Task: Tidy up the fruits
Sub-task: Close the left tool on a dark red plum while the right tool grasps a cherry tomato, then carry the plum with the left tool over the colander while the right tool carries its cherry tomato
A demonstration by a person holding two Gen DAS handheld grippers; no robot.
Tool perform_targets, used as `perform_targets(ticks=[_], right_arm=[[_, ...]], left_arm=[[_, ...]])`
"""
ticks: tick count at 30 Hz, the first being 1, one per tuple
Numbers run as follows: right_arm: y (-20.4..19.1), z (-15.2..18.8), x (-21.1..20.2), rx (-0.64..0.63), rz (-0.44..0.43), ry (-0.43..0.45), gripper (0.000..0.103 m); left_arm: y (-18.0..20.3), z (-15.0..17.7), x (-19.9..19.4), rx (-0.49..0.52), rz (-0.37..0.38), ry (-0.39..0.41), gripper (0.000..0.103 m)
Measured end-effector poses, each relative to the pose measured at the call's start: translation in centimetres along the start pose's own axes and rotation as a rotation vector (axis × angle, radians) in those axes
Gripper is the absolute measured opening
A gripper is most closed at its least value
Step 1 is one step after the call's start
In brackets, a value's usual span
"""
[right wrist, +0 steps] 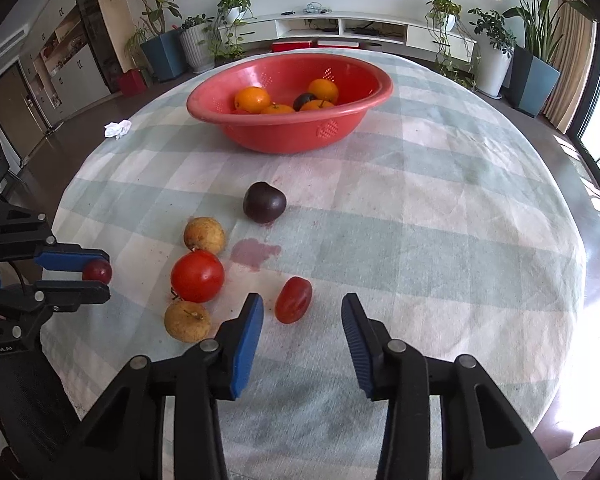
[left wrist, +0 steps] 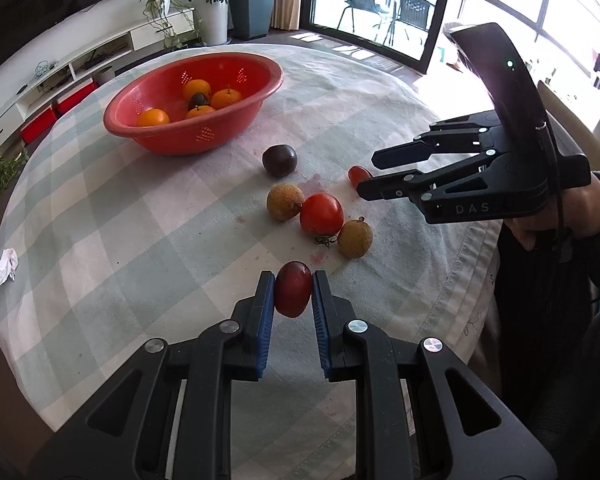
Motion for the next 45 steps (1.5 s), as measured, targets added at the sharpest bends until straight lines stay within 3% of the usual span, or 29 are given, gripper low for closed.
perform_targets(ticks=[10,19,27,36,45], right_arm=[[-0.8,-0.4,0.9,-0.031,0.028,-0.018,0.035],[-1.9,-0.7,1.0,-0.085,0.068,-0.029,0.022],[-1.7,-0.7,0.7,-0.082,0.064,-0.026,0.022],[0.0,-2.8,-2.5,-0.019,0.024,0.058,0.022],[3.4,-8.3,-6.0,0.054,-0.033,0.175,0.022]], left_arm=[[-0.3,-0.4,-0.1,-0.041,-0.006,0.028,0.017],[-0.8,-0.3,0.1,-0.065,-0.011,0.031,0.017],[-1.2,-0.4,0.1,-0.075,-0.012,0.038,0.017],[-2.3,-2.2,-1.1,-0.095,-0.029,0.077,0.017],[-5.5,-7.9,-1.9,-0.138,-0.056,0.143,0.017]])
Point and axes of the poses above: each gripper's, at about its wrist camera, not at the fingertips, and x roughly the way its jaws point, y to its right, z to its underside, the point moved 2 cm from there along x, roughly the way its jaws point, and after that the axes turned 2 degrees about -y, right-handed, at the moved point
